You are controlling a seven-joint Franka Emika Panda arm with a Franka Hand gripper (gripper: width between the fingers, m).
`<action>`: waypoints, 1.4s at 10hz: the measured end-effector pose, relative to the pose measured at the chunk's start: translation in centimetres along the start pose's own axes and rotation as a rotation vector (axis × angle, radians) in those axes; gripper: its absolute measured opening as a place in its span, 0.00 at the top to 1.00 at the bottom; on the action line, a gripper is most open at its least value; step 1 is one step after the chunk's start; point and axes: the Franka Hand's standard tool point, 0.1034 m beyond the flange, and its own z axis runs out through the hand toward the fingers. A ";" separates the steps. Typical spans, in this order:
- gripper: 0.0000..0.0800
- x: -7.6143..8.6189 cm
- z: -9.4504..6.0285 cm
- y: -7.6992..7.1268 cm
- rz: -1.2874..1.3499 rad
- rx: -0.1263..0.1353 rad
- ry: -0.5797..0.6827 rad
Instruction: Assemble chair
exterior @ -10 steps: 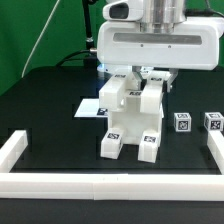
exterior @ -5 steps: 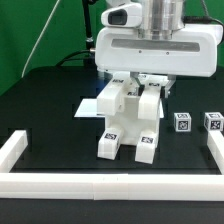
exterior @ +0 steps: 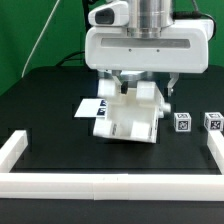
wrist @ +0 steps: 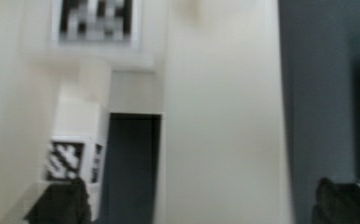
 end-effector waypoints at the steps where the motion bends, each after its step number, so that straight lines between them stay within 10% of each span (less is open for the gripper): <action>1: 0.19 0.0 0.0 0.0 -0.001 0.000 0.001; 4: 0.19 0.1 -0.3 -0.4 0.006 -0.005 0.012; 9: 0.19 -0.2 -5.7 0.1 0.007 0.034 0.027; 14: 0.19 -0.6 -4.6 2.3 -0.012 0.026 0.042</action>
Offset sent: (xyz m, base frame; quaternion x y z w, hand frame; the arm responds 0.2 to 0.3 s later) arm -0.0026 -0.0042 0.0121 -0.0501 0.0382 0.0076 0.9980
